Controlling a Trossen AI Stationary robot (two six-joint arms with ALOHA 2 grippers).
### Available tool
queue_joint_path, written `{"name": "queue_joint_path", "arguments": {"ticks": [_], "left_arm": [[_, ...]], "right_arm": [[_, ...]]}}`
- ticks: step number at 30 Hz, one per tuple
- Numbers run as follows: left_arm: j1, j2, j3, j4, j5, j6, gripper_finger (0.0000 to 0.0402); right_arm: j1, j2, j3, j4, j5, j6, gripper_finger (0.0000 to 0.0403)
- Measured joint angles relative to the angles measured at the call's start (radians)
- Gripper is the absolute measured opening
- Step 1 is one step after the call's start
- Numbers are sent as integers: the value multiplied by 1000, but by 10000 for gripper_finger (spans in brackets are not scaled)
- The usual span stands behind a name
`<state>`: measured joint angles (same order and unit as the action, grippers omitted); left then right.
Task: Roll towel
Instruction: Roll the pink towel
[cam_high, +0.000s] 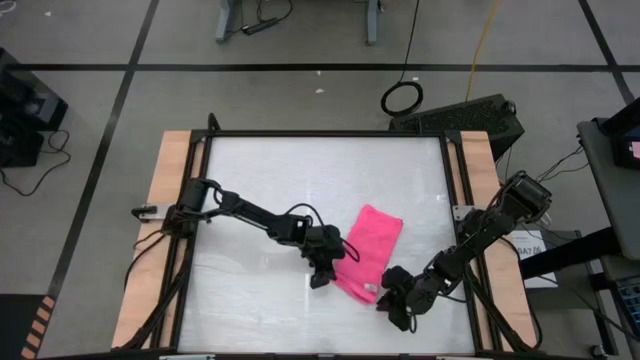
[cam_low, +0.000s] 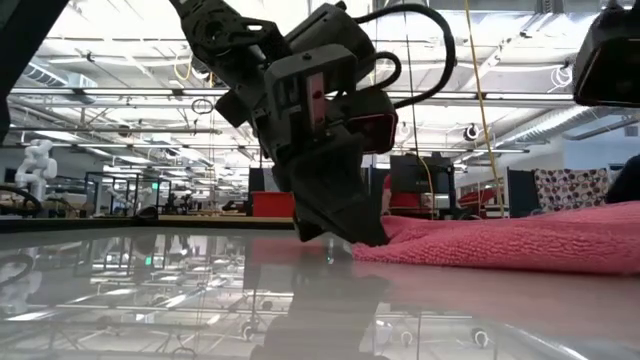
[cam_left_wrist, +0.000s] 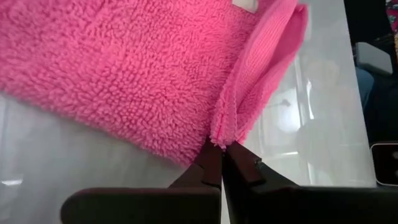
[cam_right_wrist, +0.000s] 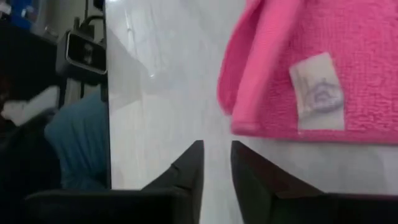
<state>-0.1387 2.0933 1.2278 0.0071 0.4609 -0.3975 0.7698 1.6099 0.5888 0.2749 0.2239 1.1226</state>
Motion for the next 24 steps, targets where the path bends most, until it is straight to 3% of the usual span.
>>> {"name": "queue_joint_path", "arguments": {"ticks": [5,12,19,24], "left_arm": [[4,0,0,10,-5,-40,0],[20,0,0,9,-12,-67,0],[34,0,1,6,-13,-95,0],[39,0,1,1,-9,-100,0]], "right_arm": [[34,-31,30,-22,-10,-183,111],[118,-20,154,-199,191,-557,116],[125,89,263,-314,250,-920,116],[105,177,357,-448,299,-1025,117]]}}
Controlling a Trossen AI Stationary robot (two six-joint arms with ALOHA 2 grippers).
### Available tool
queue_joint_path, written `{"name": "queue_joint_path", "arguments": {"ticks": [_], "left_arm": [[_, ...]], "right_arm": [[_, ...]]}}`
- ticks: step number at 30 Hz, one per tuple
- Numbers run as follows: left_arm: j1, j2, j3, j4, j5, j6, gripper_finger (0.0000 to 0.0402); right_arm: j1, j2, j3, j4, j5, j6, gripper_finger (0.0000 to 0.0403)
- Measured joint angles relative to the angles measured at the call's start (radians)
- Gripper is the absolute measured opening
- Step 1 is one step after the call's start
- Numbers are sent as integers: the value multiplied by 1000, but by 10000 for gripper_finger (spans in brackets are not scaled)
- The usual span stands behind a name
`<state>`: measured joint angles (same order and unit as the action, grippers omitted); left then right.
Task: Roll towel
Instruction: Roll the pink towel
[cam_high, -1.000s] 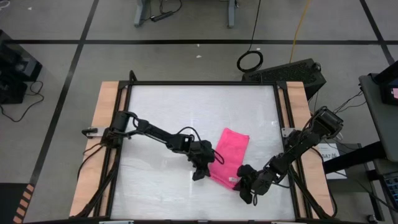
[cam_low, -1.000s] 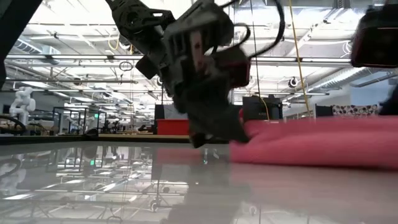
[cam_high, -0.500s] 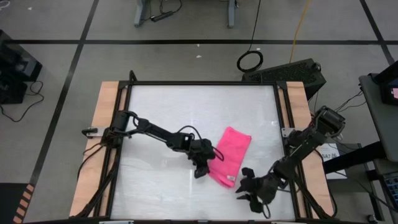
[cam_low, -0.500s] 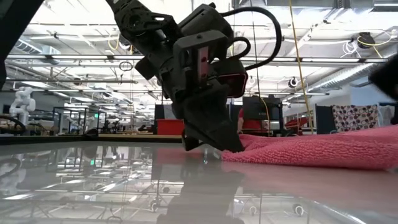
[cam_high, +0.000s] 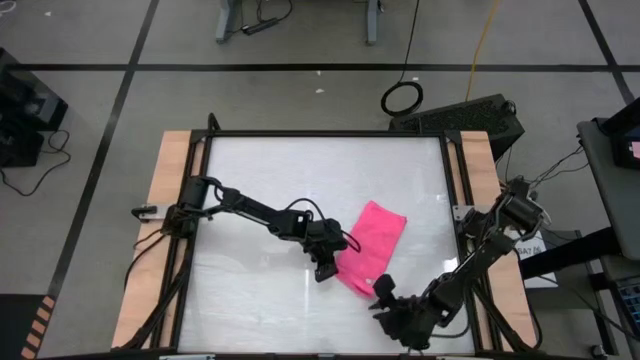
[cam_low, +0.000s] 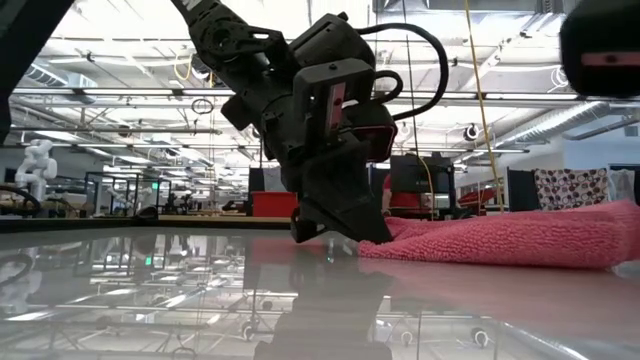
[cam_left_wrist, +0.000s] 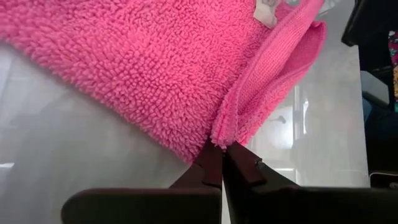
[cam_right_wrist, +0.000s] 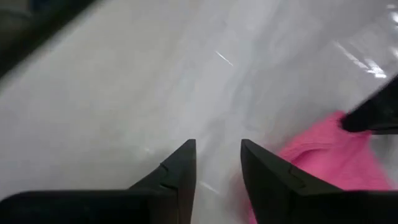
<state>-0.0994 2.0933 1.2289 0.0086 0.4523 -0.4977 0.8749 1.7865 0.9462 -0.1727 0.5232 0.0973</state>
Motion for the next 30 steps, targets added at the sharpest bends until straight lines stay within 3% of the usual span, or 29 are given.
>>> {"name": "queue_joint_path", "arguments": {"ticks": [5,13,30], "left_arm": [[2,0,0,2,3,-18,0],[3,0,0,3,7,-21,0],[2,0,0,1,27,-21,0]], "right_arm": [[-14,57,92,-145,24,-75,130],[-44,125,164,-182,-7,-215,143],[-91,136,168,-358,37,-45,122]]}}
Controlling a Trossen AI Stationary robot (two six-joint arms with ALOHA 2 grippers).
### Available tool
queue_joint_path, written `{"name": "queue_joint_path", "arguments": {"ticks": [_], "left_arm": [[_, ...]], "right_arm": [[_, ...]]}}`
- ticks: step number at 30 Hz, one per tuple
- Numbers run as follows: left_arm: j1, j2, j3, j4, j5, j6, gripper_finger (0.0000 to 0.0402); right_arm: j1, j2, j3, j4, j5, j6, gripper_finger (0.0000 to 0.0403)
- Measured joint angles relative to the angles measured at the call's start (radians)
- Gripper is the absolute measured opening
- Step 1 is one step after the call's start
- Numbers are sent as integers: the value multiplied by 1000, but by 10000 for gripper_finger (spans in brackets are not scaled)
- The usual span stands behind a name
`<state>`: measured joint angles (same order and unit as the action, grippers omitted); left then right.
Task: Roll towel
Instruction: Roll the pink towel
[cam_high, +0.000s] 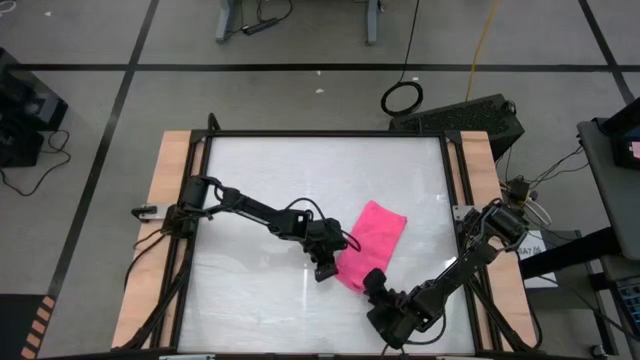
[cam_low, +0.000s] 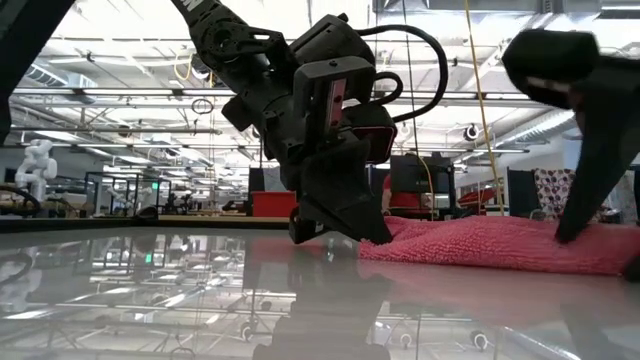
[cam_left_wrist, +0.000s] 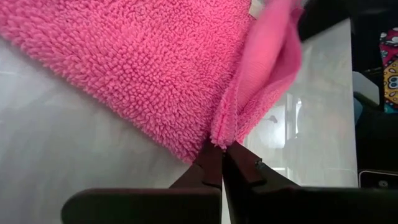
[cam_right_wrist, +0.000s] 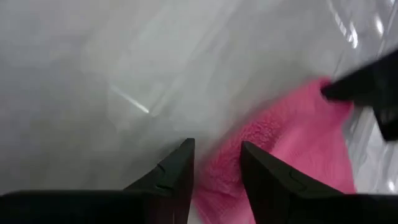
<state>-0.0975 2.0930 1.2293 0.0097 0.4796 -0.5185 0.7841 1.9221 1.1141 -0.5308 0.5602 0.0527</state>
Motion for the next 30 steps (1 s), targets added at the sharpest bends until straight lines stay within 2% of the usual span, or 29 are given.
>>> {"name": "queue_joint_path", "arguments": {"ticks": [11,30], "left_arm": [[0,0,0,11,24,8,0],[0,-1,23,24,72,27,0]], "right_arm": [[-18,-1,-1,-49,0,59,118],[-32,-3,-18,-96,-72,310,118]]}}
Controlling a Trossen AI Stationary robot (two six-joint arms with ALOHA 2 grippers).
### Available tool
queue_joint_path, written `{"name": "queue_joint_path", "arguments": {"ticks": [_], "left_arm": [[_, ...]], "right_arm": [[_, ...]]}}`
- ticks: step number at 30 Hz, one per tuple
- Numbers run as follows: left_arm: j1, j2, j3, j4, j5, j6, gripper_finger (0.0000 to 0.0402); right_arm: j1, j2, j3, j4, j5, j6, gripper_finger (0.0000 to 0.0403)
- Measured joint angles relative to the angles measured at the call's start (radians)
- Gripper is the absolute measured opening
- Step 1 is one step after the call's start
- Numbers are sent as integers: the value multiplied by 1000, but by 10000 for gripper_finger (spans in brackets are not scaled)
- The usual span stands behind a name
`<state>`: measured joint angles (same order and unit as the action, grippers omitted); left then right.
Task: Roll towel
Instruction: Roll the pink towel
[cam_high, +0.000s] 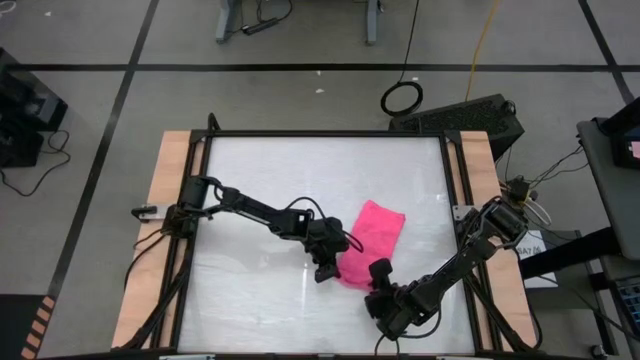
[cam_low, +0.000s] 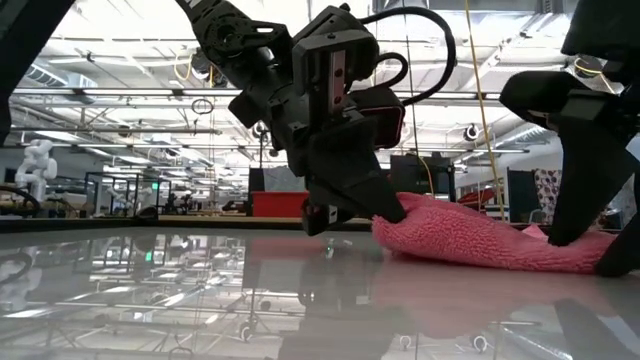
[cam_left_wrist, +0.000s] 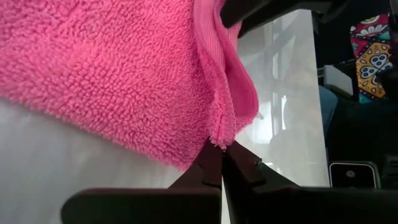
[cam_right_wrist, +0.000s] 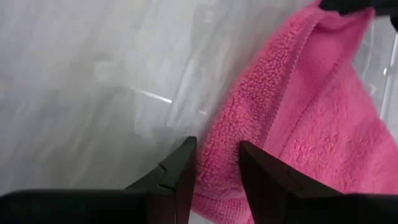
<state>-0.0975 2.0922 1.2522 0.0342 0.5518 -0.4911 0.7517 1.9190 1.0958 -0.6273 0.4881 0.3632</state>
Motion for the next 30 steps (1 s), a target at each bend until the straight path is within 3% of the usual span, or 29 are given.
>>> {"name": "queue_joint_path", "arguments": {"ticks": [5,10,13,19,21,25,30], "left_arm": [[0,0,0,-19,-2,1,18],[-2,0,0,-16,-12,48,52],[-9,0,0,-13,-16,102,86],[-13,-15,1,-30,-33,204,172],[-23,-35,2,-42,-90,257,194],[-73,-94,3,-121,-305,431,212],[-192,-138,3,-163,-579,761,214]], "right_arm": [[2,2,0,-29,6,97,101],[2,3,-1,-45,2,157,41],[2,3,-2,-53,3,186,8],[3,3,-3,-60,7,252,4],[3,3,-3,-59,8,265,3],[3,3,-4,-54,7,283,2],[3,3,-5,-46,7,288,1]]}}
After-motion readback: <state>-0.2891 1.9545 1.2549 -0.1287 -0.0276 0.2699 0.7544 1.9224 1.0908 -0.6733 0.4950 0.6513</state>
